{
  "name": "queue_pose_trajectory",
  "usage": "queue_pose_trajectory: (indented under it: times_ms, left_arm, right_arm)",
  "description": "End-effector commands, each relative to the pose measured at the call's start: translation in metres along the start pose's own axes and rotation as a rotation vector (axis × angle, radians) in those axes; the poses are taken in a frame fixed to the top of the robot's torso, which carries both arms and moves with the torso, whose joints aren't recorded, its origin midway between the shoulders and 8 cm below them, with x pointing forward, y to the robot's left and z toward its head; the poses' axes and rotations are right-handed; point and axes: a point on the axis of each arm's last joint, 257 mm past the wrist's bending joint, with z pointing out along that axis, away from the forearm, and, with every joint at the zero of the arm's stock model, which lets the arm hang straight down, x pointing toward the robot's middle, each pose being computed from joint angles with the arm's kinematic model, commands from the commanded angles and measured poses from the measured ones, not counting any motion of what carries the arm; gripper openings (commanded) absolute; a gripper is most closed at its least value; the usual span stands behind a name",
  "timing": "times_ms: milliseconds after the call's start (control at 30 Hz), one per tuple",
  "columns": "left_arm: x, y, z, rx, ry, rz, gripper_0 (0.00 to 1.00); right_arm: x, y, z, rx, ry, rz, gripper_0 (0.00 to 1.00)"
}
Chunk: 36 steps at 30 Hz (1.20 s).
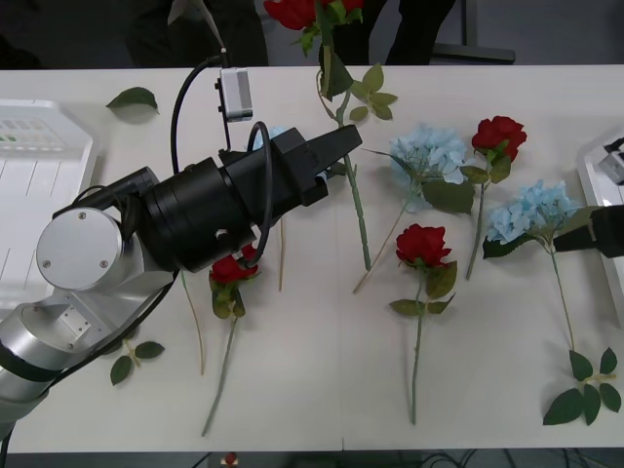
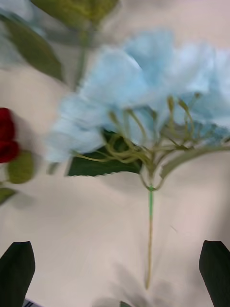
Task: Place the red flowers into the right box and the blue flowers into the left box. If a person shows an open palm, hand one flower to the person first, then continue sorting.
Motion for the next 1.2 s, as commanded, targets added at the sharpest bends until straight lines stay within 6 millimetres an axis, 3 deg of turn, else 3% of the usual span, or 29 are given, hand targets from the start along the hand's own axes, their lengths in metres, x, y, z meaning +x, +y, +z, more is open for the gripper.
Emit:
queue_pose_trajectory:
  times_ms: [33,233,367,767,1000,1200]
  left_arm:
    - [-0.015,-0.023,0.010,0.048,-0.022,-0.007,0.00]
    - [-0.015,-0.023,0.010,0.049,-0.023,-0.007,0.00]
    - [-0.015,-0.023,0.010,0.049,-0.023,-0.007,0.00]
    - [-0.016,-0.021,0.009,0.042,-0.029,0.001,0.00]
    - [-0.016,-0.020,0.010,0.037,-0.032,0.009,0.00]
    - [-0.016,-0.020,0.010,0.037,-0.032,0.014,0.00]
  right_arm:
    - [-0.017,0.009,-0.039,-0.068,-0.036,-0.110,1.00]
    - [-0.026,0.051,-0.055,-0.281,-0.114,-0.201,1.00]
    - [-0.028,0.083,-0.052,-0.405,-0.153,-0.252,1.00]
    - [-0.029,0.235,-0.033,-0.855,-0.275,-0.324,1.00]
    - [-0.024,0.294,-0.024,-0.993,-0.295,-0.319,1.00]
    - [-0.019,0.321,-0.016,-1.020,-0.292,-0.347,1.00]
